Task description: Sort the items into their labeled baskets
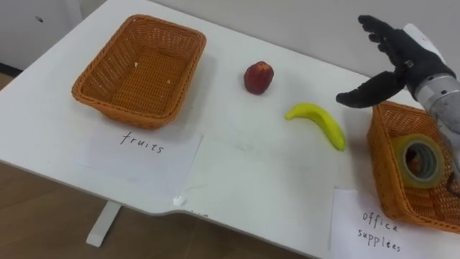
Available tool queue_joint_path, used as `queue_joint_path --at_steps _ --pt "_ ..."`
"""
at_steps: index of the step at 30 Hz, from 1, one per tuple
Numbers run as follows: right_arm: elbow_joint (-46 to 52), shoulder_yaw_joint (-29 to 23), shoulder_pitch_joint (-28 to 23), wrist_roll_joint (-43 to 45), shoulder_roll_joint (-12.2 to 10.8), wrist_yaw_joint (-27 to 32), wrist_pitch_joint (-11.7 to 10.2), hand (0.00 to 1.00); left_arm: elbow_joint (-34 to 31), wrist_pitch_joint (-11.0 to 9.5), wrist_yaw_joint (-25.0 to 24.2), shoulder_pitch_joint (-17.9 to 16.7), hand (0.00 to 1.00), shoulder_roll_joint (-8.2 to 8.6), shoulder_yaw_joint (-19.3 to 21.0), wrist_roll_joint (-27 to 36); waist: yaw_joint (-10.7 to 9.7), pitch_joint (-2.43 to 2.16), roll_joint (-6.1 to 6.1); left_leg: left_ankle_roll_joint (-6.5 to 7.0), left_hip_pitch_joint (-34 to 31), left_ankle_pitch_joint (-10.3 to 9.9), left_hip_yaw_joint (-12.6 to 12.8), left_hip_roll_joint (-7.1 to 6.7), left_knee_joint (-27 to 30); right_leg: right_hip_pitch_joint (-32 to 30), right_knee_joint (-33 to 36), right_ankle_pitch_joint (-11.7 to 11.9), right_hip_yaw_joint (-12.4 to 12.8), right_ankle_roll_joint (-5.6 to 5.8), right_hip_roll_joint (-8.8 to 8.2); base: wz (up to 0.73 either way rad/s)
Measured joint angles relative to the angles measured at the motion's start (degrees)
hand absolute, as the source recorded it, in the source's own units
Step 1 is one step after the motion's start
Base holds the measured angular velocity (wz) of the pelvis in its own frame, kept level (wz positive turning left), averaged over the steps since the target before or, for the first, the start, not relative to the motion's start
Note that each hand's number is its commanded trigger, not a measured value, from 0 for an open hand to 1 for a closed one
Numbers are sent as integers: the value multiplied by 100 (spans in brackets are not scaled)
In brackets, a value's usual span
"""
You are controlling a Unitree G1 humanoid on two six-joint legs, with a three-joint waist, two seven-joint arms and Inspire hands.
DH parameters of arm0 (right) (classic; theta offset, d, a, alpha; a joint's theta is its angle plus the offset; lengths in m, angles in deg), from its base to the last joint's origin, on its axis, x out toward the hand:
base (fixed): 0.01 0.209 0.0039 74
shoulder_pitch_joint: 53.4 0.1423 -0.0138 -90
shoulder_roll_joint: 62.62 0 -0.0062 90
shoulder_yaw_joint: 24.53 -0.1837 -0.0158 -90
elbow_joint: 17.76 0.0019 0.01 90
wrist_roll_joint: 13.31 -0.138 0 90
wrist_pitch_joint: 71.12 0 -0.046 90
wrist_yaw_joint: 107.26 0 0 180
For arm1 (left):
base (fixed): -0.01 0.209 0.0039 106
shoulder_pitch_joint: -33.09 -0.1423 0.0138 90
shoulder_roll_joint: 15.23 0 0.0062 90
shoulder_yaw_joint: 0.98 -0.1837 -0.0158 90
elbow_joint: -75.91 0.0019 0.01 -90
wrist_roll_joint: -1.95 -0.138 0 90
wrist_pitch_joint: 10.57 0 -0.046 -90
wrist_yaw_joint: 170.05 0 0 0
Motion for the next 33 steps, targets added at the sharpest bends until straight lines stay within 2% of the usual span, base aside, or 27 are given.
queue_joint_path --at_steps 5,12,16,22,27,30,33 --pt "-112 157 0 11 0 -3 7 0 9 3 26 -1 0 -36 -57 1 61 -1 7 0 1 0 -9 3 -1 7 0 0 -142 0 -5 0" --pt "-452 639 -1 104 0 -9 1 0 6 -1 -9 -29 0 -74 -163 2 218 -6 13 0 -11 0 -3 3 -1 2 3 0 -140 0 -12 0" --pt "-492 671 -6 120 -1 -6 2 0 6 2 -12 -63 0 -74 -166 1 315 -7 12 0 -46 0 -27 2 17 6 2 0 -146 0 -12 2" --pt "-533 692 -11 146 -2 -5 2 0 -5 5 -12 -69 0 -82 -181 2 355 -11 5 0 -124 0 -118 -3 83 21 2 0 -155 0 -10 9" --pt "-806 891 -10 201 -8 4 -19 0 -5 6 -44 -28 0 -242 -443 2 353 -22 -12 -2 -216 0 -193 -10 136 10 2 0 -149 0 -5 10" --pt "-933 1068 -10 381 -22 -5 -27 0 0 5 -144 -3 0 -283 -550 0 361 -9 11 -2 -296 0 -216 -16 152 -42 7 0 -157 0 -6 3" --pt "-949 1093 -9 382 -25 -5 -45 0 -36 4 -252 22 0 -282 -562 0 393 -23 -15 -12 -508 9 -214 -15 246 -246 18 5 -185 -8 -9 -1"
